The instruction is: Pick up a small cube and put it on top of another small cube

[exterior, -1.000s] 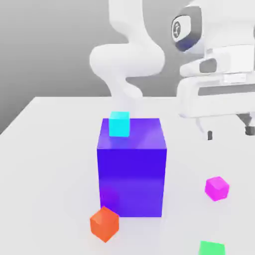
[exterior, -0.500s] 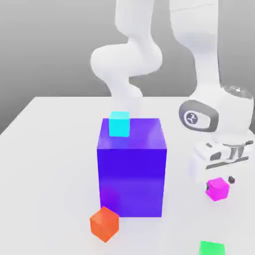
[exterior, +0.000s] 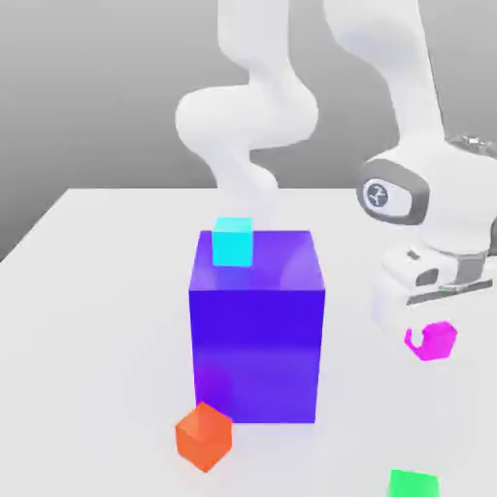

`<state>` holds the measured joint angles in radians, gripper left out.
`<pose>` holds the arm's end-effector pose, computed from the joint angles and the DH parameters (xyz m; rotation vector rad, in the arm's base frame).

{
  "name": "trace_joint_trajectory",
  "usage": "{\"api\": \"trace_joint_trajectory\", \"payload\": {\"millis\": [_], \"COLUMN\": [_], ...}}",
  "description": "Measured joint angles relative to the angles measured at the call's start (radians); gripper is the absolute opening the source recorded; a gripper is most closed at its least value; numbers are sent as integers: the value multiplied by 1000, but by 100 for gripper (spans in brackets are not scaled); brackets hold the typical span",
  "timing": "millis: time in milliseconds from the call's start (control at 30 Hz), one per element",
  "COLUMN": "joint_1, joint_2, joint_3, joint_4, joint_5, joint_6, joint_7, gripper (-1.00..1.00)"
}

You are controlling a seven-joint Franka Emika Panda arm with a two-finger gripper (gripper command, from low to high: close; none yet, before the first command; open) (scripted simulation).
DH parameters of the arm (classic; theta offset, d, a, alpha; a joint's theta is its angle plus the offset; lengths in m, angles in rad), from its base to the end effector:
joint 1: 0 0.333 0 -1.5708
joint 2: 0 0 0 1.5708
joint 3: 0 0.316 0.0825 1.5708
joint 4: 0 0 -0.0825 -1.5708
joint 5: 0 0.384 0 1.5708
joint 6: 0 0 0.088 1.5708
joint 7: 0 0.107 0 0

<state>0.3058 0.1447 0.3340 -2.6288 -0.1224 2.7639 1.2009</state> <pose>0.3391 0.2648 0.2010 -3.0602 0.7012 0.0018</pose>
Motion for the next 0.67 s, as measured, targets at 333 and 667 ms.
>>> {"api": "trace_joint_trajectory", "payload": {"millis": [333, 667], "joint_1": [-161, -163], "joint_2": [135, 279], "joint_3": [-98, -147], "joint_4": [358, 424], "joint_5": [14, -28], "joint_6": [-224, -146], "joint_7": [-269, -280], "gripper": [-100, 100]}}
